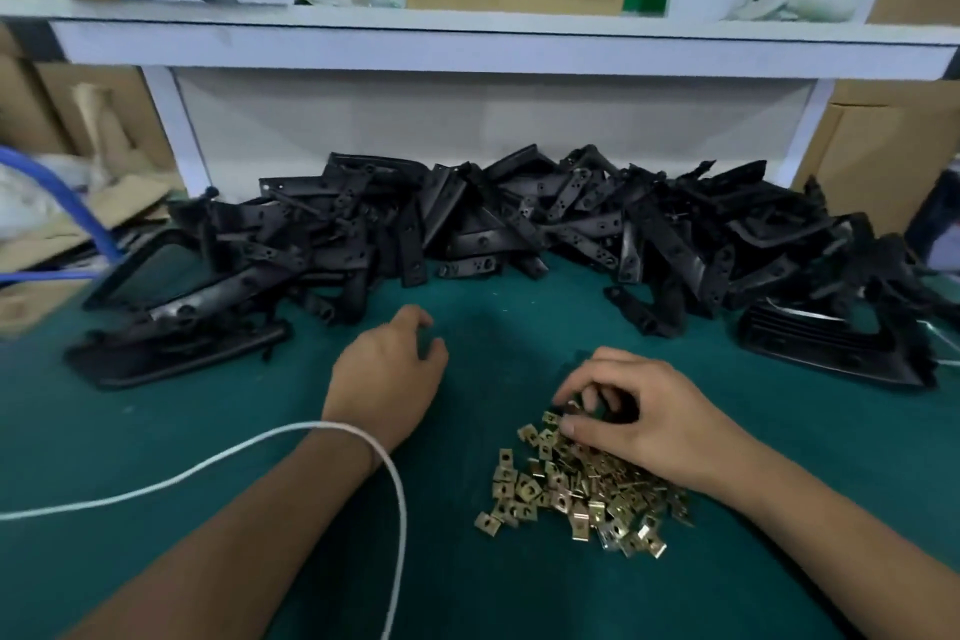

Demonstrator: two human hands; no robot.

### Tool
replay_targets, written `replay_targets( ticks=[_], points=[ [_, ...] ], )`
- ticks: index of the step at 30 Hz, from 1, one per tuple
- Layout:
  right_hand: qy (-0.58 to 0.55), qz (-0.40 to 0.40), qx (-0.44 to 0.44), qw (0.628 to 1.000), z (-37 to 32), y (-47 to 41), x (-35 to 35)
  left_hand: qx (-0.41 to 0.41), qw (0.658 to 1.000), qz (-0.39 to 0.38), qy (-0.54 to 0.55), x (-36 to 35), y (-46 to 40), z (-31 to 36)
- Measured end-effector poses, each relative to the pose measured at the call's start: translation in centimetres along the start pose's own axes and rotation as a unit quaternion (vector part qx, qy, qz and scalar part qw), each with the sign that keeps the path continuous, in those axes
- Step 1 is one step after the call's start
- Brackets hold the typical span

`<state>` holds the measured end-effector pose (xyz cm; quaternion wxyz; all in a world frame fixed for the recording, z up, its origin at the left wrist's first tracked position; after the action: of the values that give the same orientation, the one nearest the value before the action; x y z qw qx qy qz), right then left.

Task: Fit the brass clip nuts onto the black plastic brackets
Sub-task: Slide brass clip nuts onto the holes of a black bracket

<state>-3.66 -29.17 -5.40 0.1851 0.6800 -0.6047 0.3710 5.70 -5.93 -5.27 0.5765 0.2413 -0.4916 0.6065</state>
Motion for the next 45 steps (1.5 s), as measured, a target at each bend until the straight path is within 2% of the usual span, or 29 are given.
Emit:
replay_targets(
  ticks=[3,5,10,14,18,21,28,31,33,35,37,38,40,42,45],
  points=[
    [-0.018,-0.002,0.007,1.0,0.2,0.1,-0.2,-0.064,0.993,0.008,-0.098,-1.0,-1.9,2.6],
    [-0.036,0.0,0.008,0.999,0.7,-0.2,-0.2,-0.088,0.99,0.012,-0.106,-1.9,-3.4,3.9],
    [-0.084,0.004,0.011,0.996,0.9,-0.4,-0.1,-0.08,0.984,0.058,-0.146,-2.9,-7.3,4.8],
    [-0.074,-0.005,0.012,0.997,0.9,-0.4,-0.2,-0.043,0.987,0.042,-0.151,-3.9,-9.6,3.7],
    [-0.041,-0.047,0.002,0.998,0.9,-0.3,-0.9,-0.08,0.981,0.055,-0.165,-4.3,-9.6,4.2],
    [-0.051,-0.037,0.001,0.998,0.5,-0.2,-0.7,-0.117,0.976,0.062,-0.175,-4.1,-8.6,5.6],
    [-0.057,-0.007,0.0,0.998,0.6,0.0,-0.1,-0.205,0.971,0.069,-0.101,-2.3,-3.3,8.5],
    [-0.076,0.011,0.002,0.997,0.3,0.1,0.1,-0.21,0.973,0.073,-0.066,-0.9,-1.1,8.2],
    [-0.091,0.055,0.0,0.994,0.5,0.1,1.0,-0.203,0.976,0.06,-0.045,-0.4,-0.2,7.8],
    [-0.039,0.19,-0.002,0.981,1.3,0.7,4.7,-0.205,0.978,0.026,-0.031,-0.5,0.5,7.6],
    [0.087,0.34,-0.055,0.935,3.1,2.3,9.9,-0.202,0.979,0.007,-0.022,-0.7,1.1,7.4],
    [0.157,0.37,-0.107,0.91,4.4,3.2,12.1,-0.197,0.98,0.007,-0.021,-0.5,1.5,7.2],
    [0.267,0.328,-0.226,0.877,7.9,4.8,14.8,-0.191,0.981,0.018,-0.021,0.1,2.4,6.9],
    [0.31,0.261,-0.306,0.861,11.1,5.7,15.7,-0.191,0.981,0.032,-0.019,0.8,3.4,6.6],
    [0.357,0.204,-0.342,0.845,12.8,5.3,15.2,-0.191,0.98,0.052,-0.026,1.4,4.2,6.5]
  ],
)
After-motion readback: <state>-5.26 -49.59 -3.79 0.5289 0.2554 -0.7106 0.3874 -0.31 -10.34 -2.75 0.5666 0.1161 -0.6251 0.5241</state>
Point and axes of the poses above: each hand's wrist, its own y-axis away from the middle knuckle, its own x-axis out of the back of the hand, z = x × y, the point moved 10 cm from there along -y, towards the middle knuckle, and after that the axes turned 5 degrees about -y, right-handed, at the moved point
